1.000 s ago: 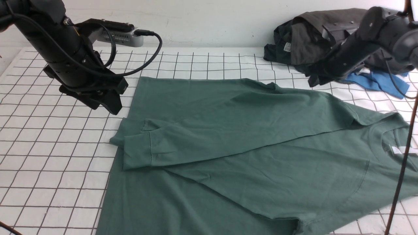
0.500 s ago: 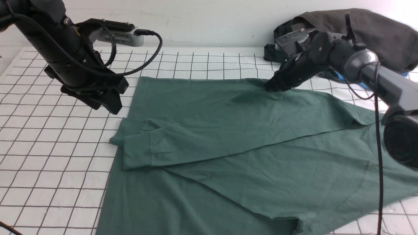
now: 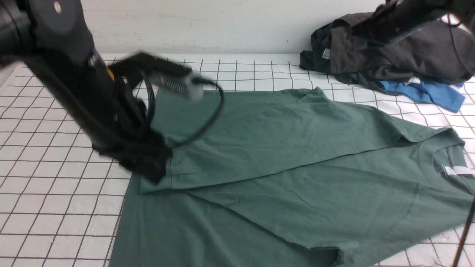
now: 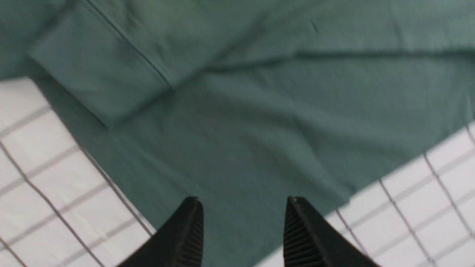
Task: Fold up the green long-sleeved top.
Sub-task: Use both arms simultaneously to clamp the lower edge of the clothing fabric
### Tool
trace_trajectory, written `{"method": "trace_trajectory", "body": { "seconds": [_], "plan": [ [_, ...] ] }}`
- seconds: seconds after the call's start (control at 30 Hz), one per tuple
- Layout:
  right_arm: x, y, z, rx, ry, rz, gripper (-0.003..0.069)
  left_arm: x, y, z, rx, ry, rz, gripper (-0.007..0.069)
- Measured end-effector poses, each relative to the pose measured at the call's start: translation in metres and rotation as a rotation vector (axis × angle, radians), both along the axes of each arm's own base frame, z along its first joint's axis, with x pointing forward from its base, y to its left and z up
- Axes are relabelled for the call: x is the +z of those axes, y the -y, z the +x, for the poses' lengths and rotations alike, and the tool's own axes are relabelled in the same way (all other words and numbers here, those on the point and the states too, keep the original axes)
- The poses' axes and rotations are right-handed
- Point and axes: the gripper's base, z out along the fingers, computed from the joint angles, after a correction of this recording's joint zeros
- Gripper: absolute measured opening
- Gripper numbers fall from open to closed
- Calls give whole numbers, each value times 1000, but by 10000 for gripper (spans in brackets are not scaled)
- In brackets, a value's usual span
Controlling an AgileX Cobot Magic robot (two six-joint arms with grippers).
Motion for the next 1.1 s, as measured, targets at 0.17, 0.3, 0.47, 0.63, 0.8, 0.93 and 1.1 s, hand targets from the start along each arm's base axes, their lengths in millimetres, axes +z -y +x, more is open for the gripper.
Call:
{"method": "trace_trajectory", "body": {
  "seconds": [0.17, 0.3, 0.47, 0.63, 0.8, 0.93, 1.1],
  "plan": [
    [58, -32, -39, 256, 79, 62, 0, -66, -1, -57, -258, -63, 202, 337],
    [70, -58, -58, 410, 74, 80, 2, -106, -3, -80, -491, 4, 295, 414],
    [72, -78, -66, 464, 71, 68, 2, -124, -6, -88, -686, 90, 320, 444],
    [95, -89, -86, 497, 121, 40, 2, -139, -15, -91, -782, 102, 393, 361],
    [131, -84, -112, 499, 204, 20, 3, -144, -16, -83, -708, 142, 447, 183],
    [158, -76, -133, 483, 269, -23, 3, -139, -14, -78, -550, 152, 442, 46],
    [198, -59, -183, 484, 386, -120, -1, -111, -14, -75, -303, 205, 415, -3]
  ]
}}
